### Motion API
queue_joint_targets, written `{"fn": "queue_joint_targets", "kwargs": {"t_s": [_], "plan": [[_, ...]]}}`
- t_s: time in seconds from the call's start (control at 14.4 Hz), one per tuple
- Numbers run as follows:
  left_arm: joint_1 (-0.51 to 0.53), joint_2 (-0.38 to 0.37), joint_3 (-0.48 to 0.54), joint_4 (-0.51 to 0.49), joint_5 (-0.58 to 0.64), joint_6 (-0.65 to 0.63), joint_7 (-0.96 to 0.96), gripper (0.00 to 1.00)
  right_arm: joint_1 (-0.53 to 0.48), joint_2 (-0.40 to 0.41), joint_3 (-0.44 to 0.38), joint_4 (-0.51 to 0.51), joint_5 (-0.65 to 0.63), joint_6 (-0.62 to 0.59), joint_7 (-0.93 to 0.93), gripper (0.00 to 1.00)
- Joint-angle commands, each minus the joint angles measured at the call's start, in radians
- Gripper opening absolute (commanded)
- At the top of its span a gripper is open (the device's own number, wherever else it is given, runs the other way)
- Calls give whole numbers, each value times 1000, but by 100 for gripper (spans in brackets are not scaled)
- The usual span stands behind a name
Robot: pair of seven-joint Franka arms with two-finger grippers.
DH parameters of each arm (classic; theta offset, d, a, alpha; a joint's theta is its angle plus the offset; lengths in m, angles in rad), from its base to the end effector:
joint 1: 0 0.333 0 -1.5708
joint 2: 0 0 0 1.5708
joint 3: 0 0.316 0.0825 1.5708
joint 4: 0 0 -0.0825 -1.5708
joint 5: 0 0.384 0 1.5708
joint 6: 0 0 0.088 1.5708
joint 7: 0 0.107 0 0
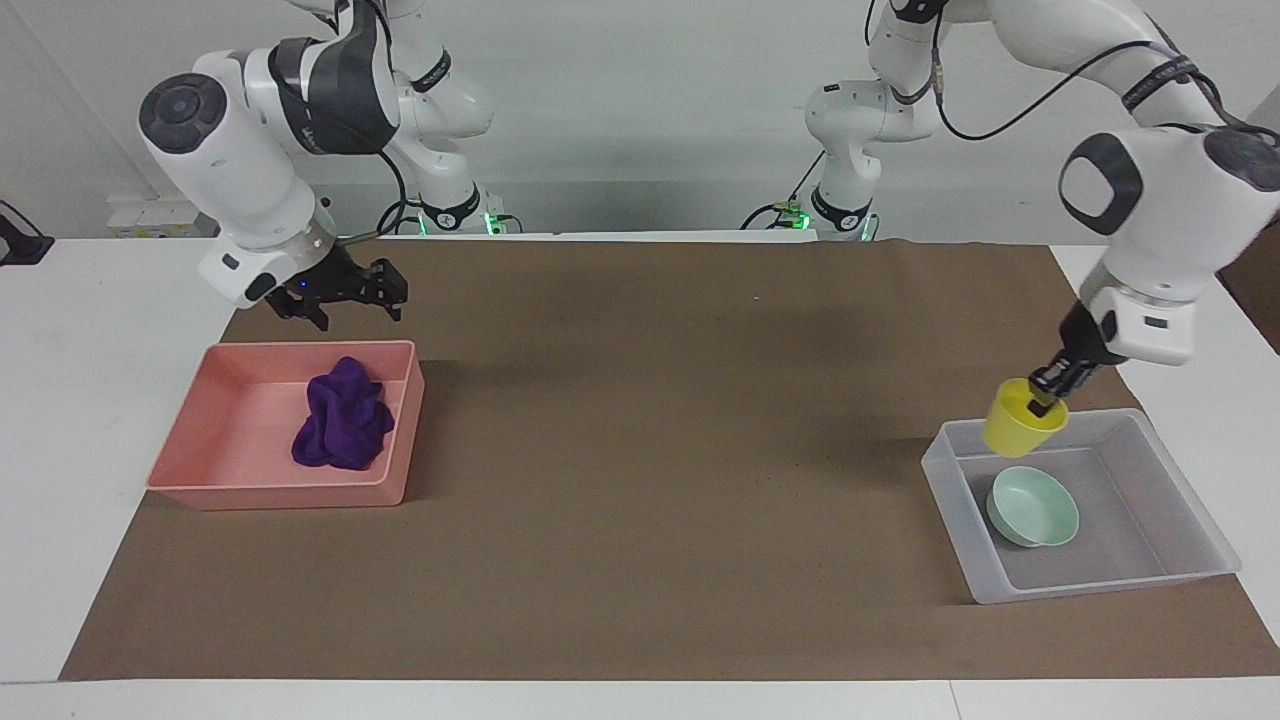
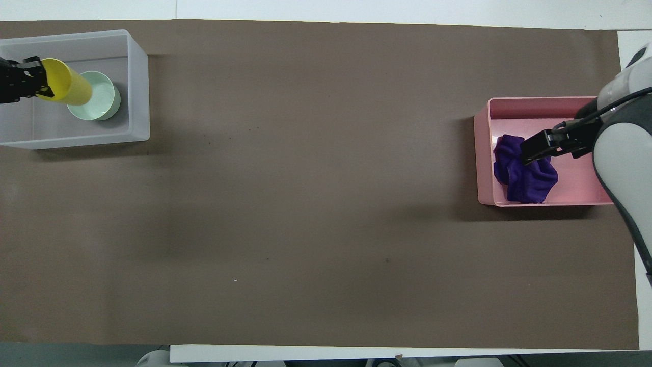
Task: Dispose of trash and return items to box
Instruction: 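Place the yellow cup into the bowl while the right gripper presses the cloth, then open the left gripper and withdraw it from the clear box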
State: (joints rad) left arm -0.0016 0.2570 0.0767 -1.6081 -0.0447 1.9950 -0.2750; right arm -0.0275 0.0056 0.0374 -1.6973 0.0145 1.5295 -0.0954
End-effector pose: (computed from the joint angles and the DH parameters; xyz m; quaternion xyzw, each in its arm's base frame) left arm 0.6513 0.0415 0.4910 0.9815 0.1796 0.0639 0.0177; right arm 0.5440 0.0069 0.5592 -0.9949 -0.0521 0.0862 0.0110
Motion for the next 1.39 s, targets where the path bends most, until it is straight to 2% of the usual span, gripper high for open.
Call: {"fn": "queue_joint_targets", "kwargs": {"t_s": [0.0, 0.21, 0.42, 0.49, 0.56, 0.63, 0.7, 0.77, 0.9, 1.04, 1.18, 1.32], "plan": [[5, 115, -11, 53, 9, 83, 34, 0, -9, -30, 4, 24, -13, -75, -3, 99], [18, 178, -11, 24, 0, 135, 115, 0, -9, -55, 4, 24, 1, -98, -7, 100], [20, 200, -11, -16, 0, 160, 128, 1, -9, -85, 6, 19, 8, -106, -56, 100], [20, 200, -11, 9, 2, 118, 126, 20, -9, -87, 6, 22, 8, -108, -58, 100], [17, 205, -11, 58, 11, 55, 129, 82, -9, -93, 6, 21, 8, -114, -60, 100], [5, 197, -11, 106, 14, 21, 131, 100, -9, -102, 4, 21, 10, -114, -58, 100], [5, 180, -11, 126, 14, 16, 131, 100, -11, -102, 4, 21, 10, -115, -53, 99], [5, 129, -17, 129, 17, -22, 134, 100, -12, -102, 1, 21, 25, -115, -53, 99], [3, 26, -23, 134, 20, -147, 173, 100, -23, -102, -10, 21, 82, -117, -47, 99], [-12, -92, -29, 126, 16, -267, 180, 100, -23, -102, -11, 21, 79, -106, -49, 99], [-47, -201, -32, 94, 19, -407, 203, 100, -20, -102, -11, 21, 65, -103, -49, 100], [-92, -293, -32, 27, 19, -491, 192, 100, -20, -102, -11, 21, 55, -103, -52, 100]]}}
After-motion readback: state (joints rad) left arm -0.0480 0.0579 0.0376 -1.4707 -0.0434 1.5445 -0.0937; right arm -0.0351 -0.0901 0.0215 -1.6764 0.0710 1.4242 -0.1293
